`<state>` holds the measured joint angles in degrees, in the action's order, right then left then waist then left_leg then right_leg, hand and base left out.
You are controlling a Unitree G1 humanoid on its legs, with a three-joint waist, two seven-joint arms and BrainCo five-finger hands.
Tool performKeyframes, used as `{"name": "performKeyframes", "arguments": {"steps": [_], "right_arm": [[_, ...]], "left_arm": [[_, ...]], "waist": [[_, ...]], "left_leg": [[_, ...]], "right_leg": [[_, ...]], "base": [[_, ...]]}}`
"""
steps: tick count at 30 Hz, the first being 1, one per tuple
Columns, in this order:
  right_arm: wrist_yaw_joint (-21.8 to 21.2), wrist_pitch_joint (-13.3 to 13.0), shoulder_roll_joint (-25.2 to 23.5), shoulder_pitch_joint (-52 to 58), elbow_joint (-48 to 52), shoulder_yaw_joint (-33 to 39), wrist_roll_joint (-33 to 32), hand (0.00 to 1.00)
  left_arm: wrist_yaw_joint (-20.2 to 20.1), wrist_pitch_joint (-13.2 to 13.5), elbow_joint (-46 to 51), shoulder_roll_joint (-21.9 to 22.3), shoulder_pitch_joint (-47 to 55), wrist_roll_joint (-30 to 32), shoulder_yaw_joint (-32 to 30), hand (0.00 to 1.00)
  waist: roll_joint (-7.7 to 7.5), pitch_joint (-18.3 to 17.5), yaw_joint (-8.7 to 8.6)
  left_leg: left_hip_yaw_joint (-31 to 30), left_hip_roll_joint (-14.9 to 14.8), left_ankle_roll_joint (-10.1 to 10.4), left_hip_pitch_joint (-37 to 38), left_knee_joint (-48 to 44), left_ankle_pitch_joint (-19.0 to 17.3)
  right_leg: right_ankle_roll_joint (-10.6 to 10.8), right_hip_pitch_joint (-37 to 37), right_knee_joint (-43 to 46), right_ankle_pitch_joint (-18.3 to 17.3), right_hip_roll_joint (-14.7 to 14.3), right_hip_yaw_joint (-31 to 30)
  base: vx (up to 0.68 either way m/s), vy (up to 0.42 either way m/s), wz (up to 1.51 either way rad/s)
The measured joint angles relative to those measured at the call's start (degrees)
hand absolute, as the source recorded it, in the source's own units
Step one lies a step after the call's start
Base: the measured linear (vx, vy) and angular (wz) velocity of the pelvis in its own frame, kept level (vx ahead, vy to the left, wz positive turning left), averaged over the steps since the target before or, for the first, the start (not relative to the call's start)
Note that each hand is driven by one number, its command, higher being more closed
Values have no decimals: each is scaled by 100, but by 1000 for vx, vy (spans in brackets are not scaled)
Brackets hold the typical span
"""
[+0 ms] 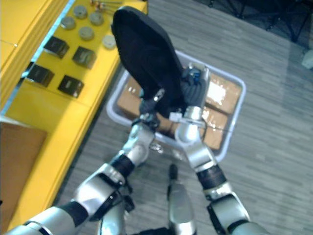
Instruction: Walk over and take plastic housings, then place them on the shelf
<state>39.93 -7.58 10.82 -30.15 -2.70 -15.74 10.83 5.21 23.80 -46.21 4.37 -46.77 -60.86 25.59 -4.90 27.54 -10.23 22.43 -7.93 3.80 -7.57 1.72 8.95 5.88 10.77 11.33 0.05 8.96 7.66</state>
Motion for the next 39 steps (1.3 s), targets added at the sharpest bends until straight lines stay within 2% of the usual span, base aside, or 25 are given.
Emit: {"name": "performKeyframes", "arguments": {"steps": [2,5,8,9,11,14,15,17,20,22,23,25,27,30,33,35,37,39], "right_arm": [[-325,-258,6,267,16,50,-302,0],[-684,-434,24,626,131,70,-616,0],[-992,-677,55,1339,256,210,-1085,0],[-1178,-835,53,1657,302,242,-1348,0],[-1405,-972,47,1908,458,347,-1602,0],[-1973,-1348,45,2156,958,587,-2372,0],[-2083,-1422,44,2154,1045,651,-2515,0],[-2451,-1723,41,2162,1455,846,-3079,0],[-2719,-1923,45,2158,1877,1029,-3260,0],[-2742,-1976,55,2109,2140,1223,-3257,0],[-2732,-1975,55,2094,2181,1284,-3254,0],[-2676,-2053,59,2087,2338,1567,-3254,0],[-2471,-2104,60,2105,2530,1951,-3234,0],[-2278,-2080,51,2333,2617,2315,-3192,0],[-2215,-1851,-108,3163,2574,2664,-3333,0],[-2227,-1634,-479,3855,2289,2692,-3504,0],[-2242,-1538,-772,4398,1925,2638,-3592,0],[-2400,-1505,-1057,4809,1655,2628,-4026,0]], "left_arm": [[-32,0,76,-3,225,27,50,100],[-1,20,303,-33,531,144,48,100],[359,202,935,-241,975,833,26,100],[668,215,1178,-359,1114,1403,17,100],[999,224,1466,-384,1224,1937,-72,100],[1876,221,2109,-387,1702,3182,-432,100],[2064,194,2164,-387,1761,3425,-486,100],[2730,53,2287,-392,1908,4261,-766,100],[3245,-228,2503,-399,1962,5019,-988,100],[3543,-511,2704,-434,1978,5618,-1172,100],[3625,-582,2764,-466,1978,5790,-1203,100],[3926,-894,3057,-639,1979,6503,-1224,100],[4097,-1024,3283,-677,1996,6905,-1414,100],[4135,-1015,3624,-741,2196,7048,-1666,100],[4089,-918,4421,-896,2915,7020,-1862,100],[3822,-633,5183,-860,3726,6727,-1948,100],[3485,-404,5778,-802,4392,6468,-1924,100],[3206,-232,6100,-779,4937,6291,-1922,100]], "waist": [[-2,-2,15],[-2,-2,34],[-1,-116,106],[-5,-237,148],[1,-287,170],[58,-845,192],[65,-906,206],[130,-1206,278],[270,-1361,325],[377,-1460,327],[388,-1479,327],[437,-1649,325],[476,-1765,313],[491,-1845,305],[507,-1968,304],[527,-1986,301],[531,-1988,308],[565,-2024,314]], "left_leg": [[3,19,0,125,60,0],[-1,46,1,246,119,-2],[-1,79,10,369,276,4],[-20,87,10,385,278,3],[-96,106,6,484,283,0],[-133,167,5,516,290,-1],[-132,173,5,582,291,-2],[-140,173,18,713,297,-14],[-150,167,16,773,330,-32],[-140,175,13,853,337,-37],[-140,175,11,876,337,-38],[-133,169,11,868,338,-38],[-127,170,11,860,340,-38],[-129,170,11,859,341,-38],[-134,169,14,847,343,-41],[-140,171,21,836,344,-46],[-143,170,65,807,344,-79],[-171,177,66,734,343,-84]], "right_leg": [[11,-105,-18,-10,7,11],[24,-218,-26,-37,22,24],[46,-308,-92,-52,26,48],[48,-377,-140,-51,40,96],[52,-575,-225,-51,66,186],[102,-748,-429,-20,107,311],[112,-841,-477,-14,108,319],[125,-1055,-610,-6,98,358],[137,-1139,-649,2,89,392],[163,-1242,-718,23,96,406],[165,-1272,-734,29,96,406],[173,-1299,-845,106,78,407],[188,-1320,-931,146,80,401],[173,-1321,-1004,151,79,401],[168,-1316,-1039,148,73,402],[167,-1314,-1068,147,78,402],[167,-1311,-1098,147,80,421],[167,-1282,-1124,146,92,474]], "base": [[0,0,0],[7,7,2],[28,14,3],[68,11,16],[79,17,20],[79,16,13],[98,14,8],[53,9,5],[-14,11,3],[-38,36,-1],[-48,34,-5],[-44,24,-4],[-18,14,-2],[0,0,0],[14,0,0],[35,-1,-1],[17,1,5],[38,4,9]]}}
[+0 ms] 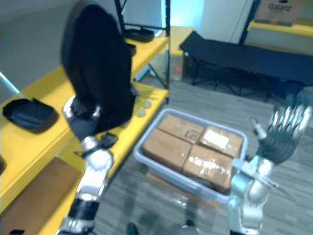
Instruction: Walk over and take plastic housings, then place them on the shelf
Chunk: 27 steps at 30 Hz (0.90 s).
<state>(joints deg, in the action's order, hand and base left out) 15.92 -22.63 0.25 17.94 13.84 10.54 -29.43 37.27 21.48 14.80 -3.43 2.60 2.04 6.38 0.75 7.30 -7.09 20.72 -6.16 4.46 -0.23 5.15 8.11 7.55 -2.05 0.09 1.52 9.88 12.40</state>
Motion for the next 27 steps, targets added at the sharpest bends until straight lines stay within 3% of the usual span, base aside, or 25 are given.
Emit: {"name": "performKeyframes", "arguments": {"steps": [6,10,14,19,25,27], "right_arm": [[-1147,-211,-132,348,-767,-3,-1098,0],[-1681,-242,-54,47,-1077,-317,-1236,0],[-1740,-112,106,-551,-1380,-1043,-816,0],[-1954,293,255,-1374,-1841,-1995,-426,0],[-1797,423,263,-2001,-2022,-2605,57,0],[-1684,476,266,-2146,-2030,-2645,97,0]], "left_arm": [[-345,173,115,12,993,-391,-754,100],[-361,197,508,16,1187,-388,-1475,100],[-227,194,850,45,1489,-369,-1978,100],[-216,95,1008,363,1879,-338,-2554,100],[-405,91,1019,459,2110,-403,-2964,100],[-493,90,1037,498,2203,-429,-3076,100]], "waist": [[41,-119,77],[26,-163,457],[-9,-277,780],[-159,-303,1259],[-347,-216,1621],[-395,-193,1647]], "left_leg": [[-291,67,10,-90,-2,-18],[-692,167,5,-198,-3,8],[-1116,303,-57,-317,-3,52],[-1770,572,-119,-441,-3,104],[-2187,706,-151,-542,-3,155],[-2185,704,-170,-533,-3,142]], "right_leg": [[-1,-146,-135,-2,17,288],[11,-345,-158,-5,92,745],[68,-517,-169,-52,147,1185],[151,-855,-146,-162,258,1925],[78,-1003,72,-393,296,2414],[76,-1003,122,-428,306,2435]], "base": [[37,7,21],[43,21,49],[48,17,64],[35,21,69],[-14,19,49],[-10,9,6]]}}
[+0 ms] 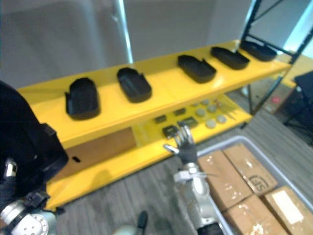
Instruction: Walk over and take plastic housings, then place them on the shelf
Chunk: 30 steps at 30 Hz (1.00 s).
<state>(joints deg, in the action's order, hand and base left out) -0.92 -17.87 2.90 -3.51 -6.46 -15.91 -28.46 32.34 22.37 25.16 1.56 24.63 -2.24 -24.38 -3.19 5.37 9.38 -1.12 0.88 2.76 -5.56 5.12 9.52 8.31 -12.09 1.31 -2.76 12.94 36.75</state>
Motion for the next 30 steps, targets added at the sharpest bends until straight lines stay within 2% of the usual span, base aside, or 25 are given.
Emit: {"name": "performKeyframes", "arguments": {"steps": [5,8,10,11,13,16,19,21,23,25,27,28,30], "right_arm": [[63,266,97,-52,2,-31,-163,0],[-35,405,197,-69,2,-60,-135,0],[-170,525,257,-59,66,-60,-152,0],[-166,556,300,-19,128,-57,-147,0],[-149,562,404,124,321,-49,-39,0],[-145,560,407,179,392,-43,133,0],[-148,520,372,298,447,-18,232,0],[-147,500,370,477,594,132,230,0],[-138,373,370,687,657,428,233,0],[-125,279,368,787,722,551,228,0],[-153,182,347,792,818,552,232,0],[-166,131,320,746,824,546,240,0],[-178,130,315,701,813,544,242,0]], "left_arm": [[-125,-34,0,128,46,2,-31,100],[-119,-144,0,126,89,2,15,100],[-175,-148,0,126,-5,-6,134,100],[-230,-149,0,122,-55,-32,215,100],[-447,-154,1,120,-174,-246,488,100],[-675,-163,17,121,-206,-247,814,100],[-862,-167,109,87,-228,-228,941,100],[-1027,-167,122,-39,-323,-246,1018,100],[-1364,-166,107,-451,-632,-244,1219,100],[-1527,-161,54,-739,-879,-246,1369,100],[-1519,-163,-25,-854,-1034,-245,1442,100],[-1470,-175,-69,-822,-1052,-248,1436,100],[-1433,-238,-140,-747,-1043,-277,1445,100]], "waist": [[-32,36,6],[-23,73,-68],[-13,220,-82],[18,269,-90],[29,323,-148],[116,382,-161],[137,456,-195],[145,487,-254],[122,570,-437],[94,595,-487],[72,592,-523],[83,599,-506],[126,627,-468]], "left_leg": [[146,-117,-5,65,-11,-10],[172,-223,19,68,-35,10],[224,-281,21,141,-34,15],[446,-340,18,146,-34,15],[787,-381,-52,134,-34,69],[799,-304,-83,41,-32,158],[800,-186,-107,-4,-32,177],[691,-92,-184,-54,-31,196],[364,13,-200,-52,-27,176],[210,7,-206,-64,-8,169],[156,12,-211,-123,-18,173],[181,12,-258,-158,-34,220],[268,8,-219,-180,-36,286]], "right_leg": [[-26,87,170,-131,-18,-156],[-34,92,170,-134,-136,-223],[-32,-84,130,-138,-218,-53],[-32,-154,126,-141,-229,72],[20,-328,134,-196,-205,423],[74,-363,232,-291,-157,632],[124,-342,426,-381,-4,714],[14,-259,670,-466,85,479],[-116,-94,1282,-537,188,-417],[-177,75,1722,-571,204,-861],[-181,98,1761,-574,199,-881],[-178,102,1652,-576,186,-879],[-171,74,1441,-586,168,-880]], "base": [[-23,3,-15],[-22,-36,-8],[-45,-26,25],[-45,-10,46],[-52,13,80],[-33,46,55],[3,56,24],[32,76,41],[40,84,72],[43,-11,54],[64,-64,26],[61,-55,-5],[60,-68,-20]]}}
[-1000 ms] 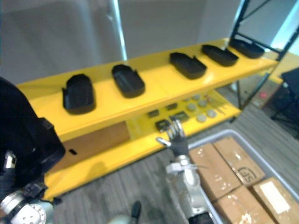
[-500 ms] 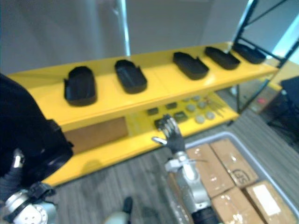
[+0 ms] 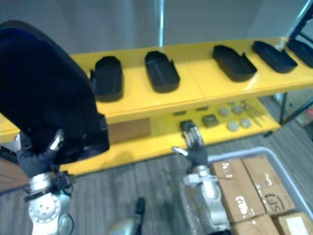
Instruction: Walk over and take plastic housings, then place them on the shelf
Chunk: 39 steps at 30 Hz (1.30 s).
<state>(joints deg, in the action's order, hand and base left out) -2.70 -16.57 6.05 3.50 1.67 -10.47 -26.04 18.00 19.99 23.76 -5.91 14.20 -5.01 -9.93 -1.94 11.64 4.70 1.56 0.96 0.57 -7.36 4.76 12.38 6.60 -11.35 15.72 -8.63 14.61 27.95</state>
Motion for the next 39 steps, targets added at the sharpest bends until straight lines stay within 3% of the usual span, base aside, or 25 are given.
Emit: {"name": "performKeyframes", "arguments": {"steps": [6,8,12,15,16,18,19,20,21,22,23,26,28,31,33,34,35,39], "right_arm": [[-119,57,9,-53,12,-35,15,0],[-123,76,2,-35,11,-29,-30,0],[-169,44,-16,34,8,71,-32,0],[-135,-21,-160,44,5,128,-10,0],[-107,-100,-170,43,9,148,-12,0],[-103,-112,-168,102,11,195,-12,0],[-102,-117,-191,104,13,278,-9,0],[-100,-140,-249,105,15,379,-2,0],[-97,-167,-273,108,15,414,9,0],[-97,-258,-340,128,44,522,131,0],[-97,-289,-338,182,168,623,161,0],[-101,-348,-327,263,524,953,212,0],[-141,-374,-257,262,836,1282,188,0],[-262,-374,-120,283,1151,1531,-12,0],[-358,-372,-94,254,1392,1625,-184,0],[-400,-373,-59,230,1485,1646,-341,0],[-474,-370,8,157,1479,1652,-538,0],[-467,-357,115,-81,1476,1719,-693,0]], "left_arm": [[200,-140,-78,185,60,-167,142,100],[180,-140,-82,222,104,-159,168,100],[111,-122,-62,253,152,-130,119,100],[-40,-121,-20,263,170,-135,-63,100],[-101,-121,-14,302,141,-135,-115,100],[-161,-120,-9,314,149,-114,-120,100],[-191,-120,3,258,143,-80,-149,100],[-188,-123,3,207,140,-57,-189,100],[-181,-122,7,180,137,-52,-216,100],[-130,-123,2,80,54,-46,-290,100],[-63,-126,-13,-27,-94,-73,-301,100],[32,-132,-41,-178,-460,-92,-281,100],[199,-182,-109,-285,-759,-82,-251,100],[280,-338,-188,-269,-858,-79,-228,100],[364,-452,-192,-264,-784,-53,-246,100],[422,-543,-191,-252,-706,-10,-251,100],[448,-591,-198,-160,-597,108,-273,100],[447,-638,-57,271,-100,162,-284,100]], "waist": [[55,114,46],[46,186,29],[15,315,-39],[-169,376,2],[-175,398,-40],[-85,361,-69],[-87,365,-67],[-83,372,-94],[-62,382,-109],[-14,404,-206],[6,414,-269],[8,415,-315],[10,393,-429],[4,357,-511],[-65,285,-462],[-160,195,-417],[-207,109,-351],[187,-135,-286]], "left_leg": [[144,0,66,-45,1,13],[232,-2,66,-65,0,12],[566,-21,38,-120,-290,-7],[653,176,-64,-178,-598,-274],[662,230,-125,-177,-637,-334],[593,201,-226,-132,-635,-420],[561,182,-265,-2,-600,-520],[521,179,-307,175,-532,-609],[488,156,-331,245,-492,-631],[337,125,-387,365,-460,-698],[191,114,-418,444,-420,-720],[-11,173,-457,538,-379,-776],[-265,237,-458,610,-307,-796],[-549,341,-373,675,-303,-840],[-686,413,-322,731,-214,-863],[-766,510,-256,727,-219,-911],[-810,578,-201,719,-243,-984],[-703,356,-120,607,-480,-1281]], "right_leg": [[109,-148,-476,-274,-85,22],[310,-197,-581,-469,-82,71],[324,-393,-551,-544,43,360],[112,-476,-412,-653,253,441],[3,-407,-32,-529,345,424],[-496,32,889,-178,487,136],[-754,288,1509,193,605,-63],[-858,534,2035,707,671,-351],[-856,643,2236,868,668,-531],[-526,976,2658,313,455,-998],[-419,1183,2672,-79,189,-1245],[-300,1478,1981,-426,-212,-1449],[-272,1677,1065,-407,-460,-1737],[-104,1742,457,-285,-554,-2056],[-181,1617,13,-149,-582,-2012],[-255,1403,-394,99,-576,-1999],[-20,1153,-750,472,-556,-1955],[-103,782,-1162,548,-728,-1521]], "base": [[-17,-72,-13],[-110,-74,7],[-57,-1,27],[49,44,17],[109,133,32],[112,161,24],[149,139,7],[171,126,5],[191,100,18],[187,78,36],[180,70,48],[177,24,49],[160,-57,56],[158,-116,59],[176,-174,52],[199,-223,44],[196,-227,45],[184,-143,42]]}}
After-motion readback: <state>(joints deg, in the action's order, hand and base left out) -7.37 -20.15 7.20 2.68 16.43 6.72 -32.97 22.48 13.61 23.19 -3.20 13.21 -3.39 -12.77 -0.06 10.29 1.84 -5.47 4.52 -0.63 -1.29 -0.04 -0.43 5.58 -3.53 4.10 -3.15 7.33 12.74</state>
